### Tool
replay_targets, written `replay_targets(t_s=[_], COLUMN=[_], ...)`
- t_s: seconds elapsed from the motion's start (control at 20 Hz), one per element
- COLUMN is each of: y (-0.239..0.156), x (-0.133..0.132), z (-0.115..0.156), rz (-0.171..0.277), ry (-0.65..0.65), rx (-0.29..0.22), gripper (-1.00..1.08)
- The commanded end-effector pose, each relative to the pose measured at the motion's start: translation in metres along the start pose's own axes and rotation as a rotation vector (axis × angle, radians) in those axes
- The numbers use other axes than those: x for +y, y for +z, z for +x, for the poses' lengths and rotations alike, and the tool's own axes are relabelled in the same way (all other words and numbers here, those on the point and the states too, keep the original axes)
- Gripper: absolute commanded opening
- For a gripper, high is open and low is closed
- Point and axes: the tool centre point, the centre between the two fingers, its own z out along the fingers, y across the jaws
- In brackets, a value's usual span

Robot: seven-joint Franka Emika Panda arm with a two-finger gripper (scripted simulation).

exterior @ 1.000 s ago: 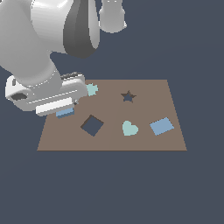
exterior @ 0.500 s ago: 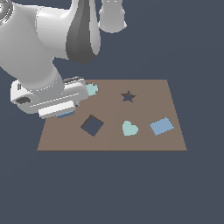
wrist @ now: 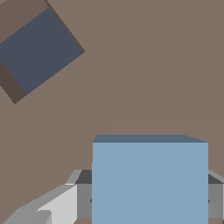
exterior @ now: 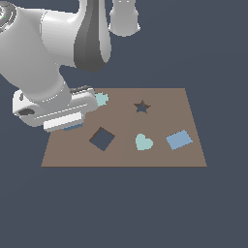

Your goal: Insert a designated object into the corresponding slot on a board.

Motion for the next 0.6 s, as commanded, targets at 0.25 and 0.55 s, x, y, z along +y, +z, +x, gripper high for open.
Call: replay_targets(t_s=[0.25,0.55], y=[-0.0037,-0.0026], x=[-0.0007,-0.0019], z=[0.0005,0.0033], rz=[0.001,0.001], ry=[-0.002,-0.019], rx=[-0.001,-0.001], gripper=[-1.0,-1.0])
